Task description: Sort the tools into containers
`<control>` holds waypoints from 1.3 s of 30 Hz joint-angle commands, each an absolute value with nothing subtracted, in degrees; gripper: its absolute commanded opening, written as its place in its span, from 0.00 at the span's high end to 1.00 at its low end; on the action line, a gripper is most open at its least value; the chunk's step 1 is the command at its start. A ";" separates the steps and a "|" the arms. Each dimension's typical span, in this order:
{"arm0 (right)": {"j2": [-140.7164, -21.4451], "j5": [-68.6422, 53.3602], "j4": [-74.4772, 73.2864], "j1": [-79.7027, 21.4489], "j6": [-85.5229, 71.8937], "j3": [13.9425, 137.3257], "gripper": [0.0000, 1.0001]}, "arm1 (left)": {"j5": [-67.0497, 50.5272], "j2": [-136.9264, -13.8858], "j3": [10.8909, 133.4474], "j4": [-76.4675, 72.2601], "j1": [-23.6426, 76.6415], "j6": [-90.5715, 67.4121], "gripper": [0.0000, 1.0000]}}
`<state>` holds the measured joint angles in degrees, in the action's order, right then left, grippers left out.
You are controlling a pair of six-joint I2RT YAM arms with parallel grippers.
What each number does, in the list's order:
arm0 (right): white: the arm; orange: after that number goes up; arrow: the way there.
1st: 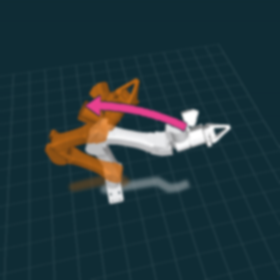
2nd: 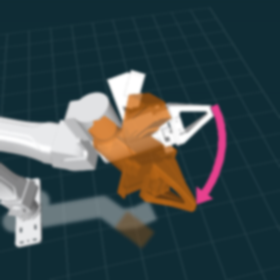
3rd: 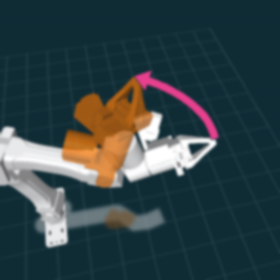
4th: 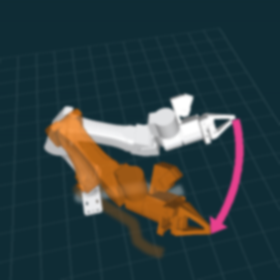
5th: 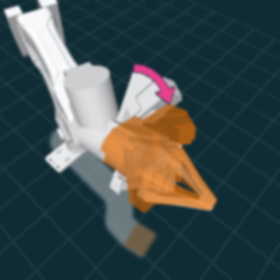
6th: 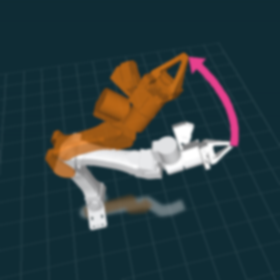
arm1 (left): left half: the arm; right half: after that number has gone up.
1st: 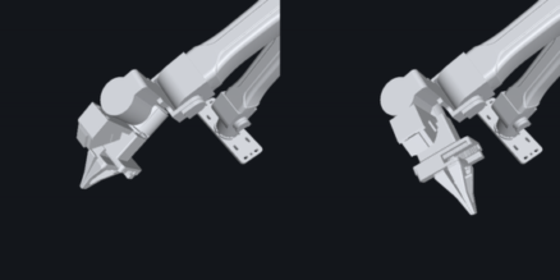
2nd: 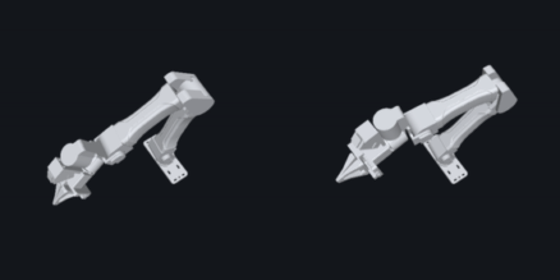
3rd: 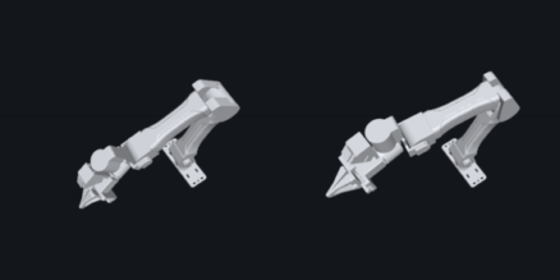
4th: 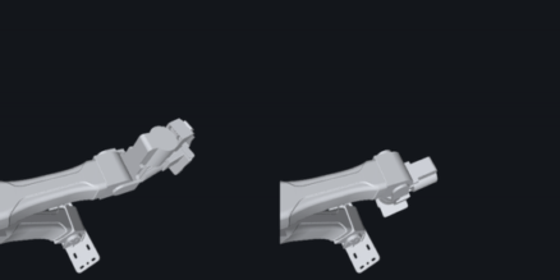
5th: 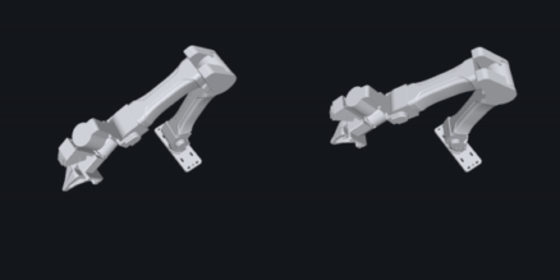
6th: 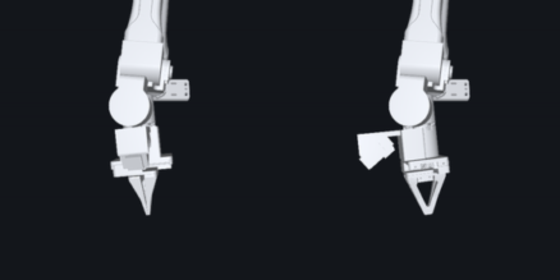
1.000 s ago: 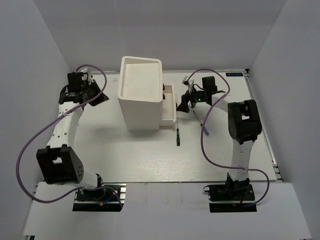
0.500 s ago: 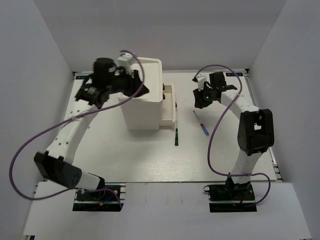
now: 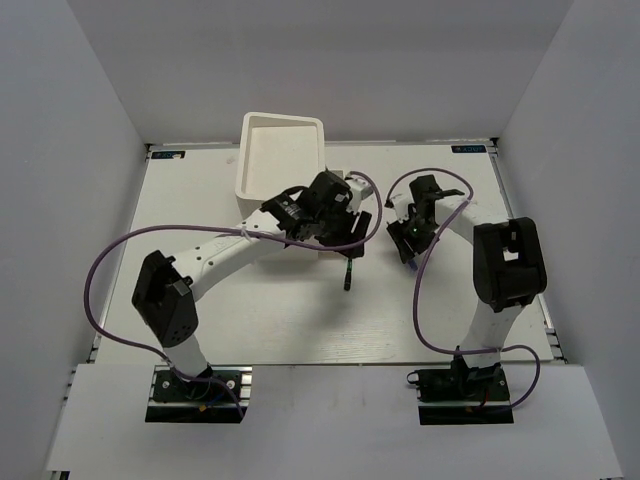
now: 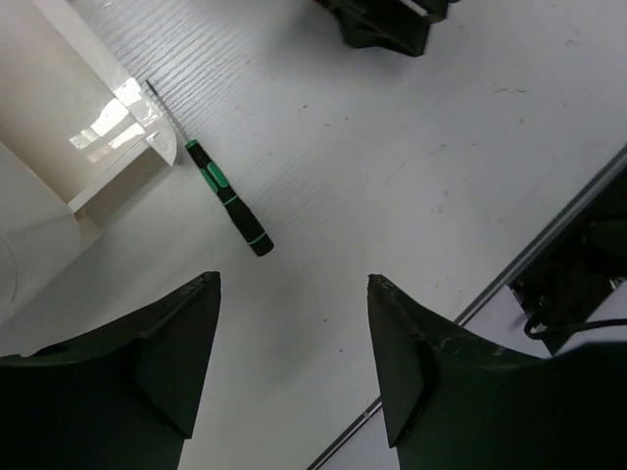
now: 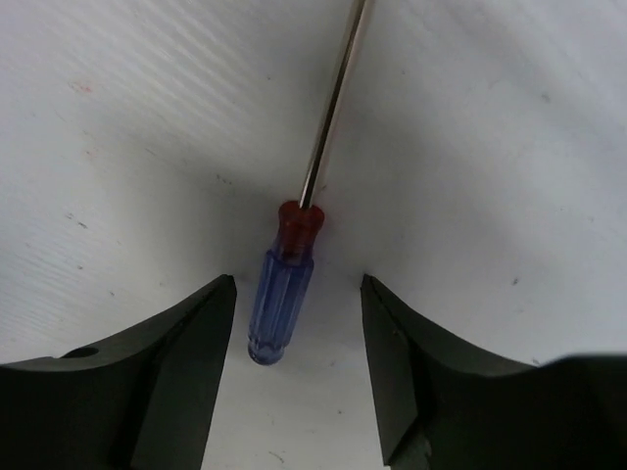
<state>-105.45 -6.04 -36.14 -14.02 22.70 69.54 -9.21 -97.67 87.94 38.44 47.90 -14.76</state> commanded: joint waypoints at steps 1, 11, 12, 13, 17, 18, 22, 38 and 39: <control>-105.73 -2.47 -34.46 -15.21 22.68 66.72 0.41 | -0.99 -94.48 84.04 35.16 49.31 -18.10 0.28; -103.02 -6.47 -34.88 -15.56 19.25 66.17 1.00 | 6.50 -86.84 80.77 34.63 51.15 -21.45 0.28; -101.88 -8.24 -35.76 -15.38 18.90 69.66 1.00 | 7.03 -86.05 80.77 35.32 51.15 -21.45 0.28; -100.65 -9.91 -38.21 -15.03 16.98 71.18 1.00 | 7.55 -84.65 80.77 36.12 51.15 -21.97 0.28; -99.40 -26.85 -39.11 -15.03 9.44 80.48 1.00 | 9.57 -80.61 79.37 37.27 51.15 -23.73 0.28; -100.45 -30.72 -38.50 -15.03 7.75 82.68 1.00 | 10.19 -79.64 77.89 37.27 51.15 -23.73 0.28; -102.30 -39.63 -29.55 -16.08 -8.95 84.72 1.00 | 12.03 -75.86 75.15 38.49 51.15 -27.06 0.28; -115.13 -35.07 -22.76 -23.47 -24.35 95.80 0.65 | 10.28 -78.21 72.50 37.97 53.35 -30.06 0.28; -114.96 -35.07 -22.94 -23.38 -24.17 95.54 0.60 | 10.28 -79.53 73.12 37.97 54.13 -30.06 0.28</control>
<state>-115.26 -35.83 -24.88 -23.55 -22.68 93.56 11.18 -76.55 71.33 38.52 52.80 -29.47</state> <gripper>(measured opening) 0.370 0.718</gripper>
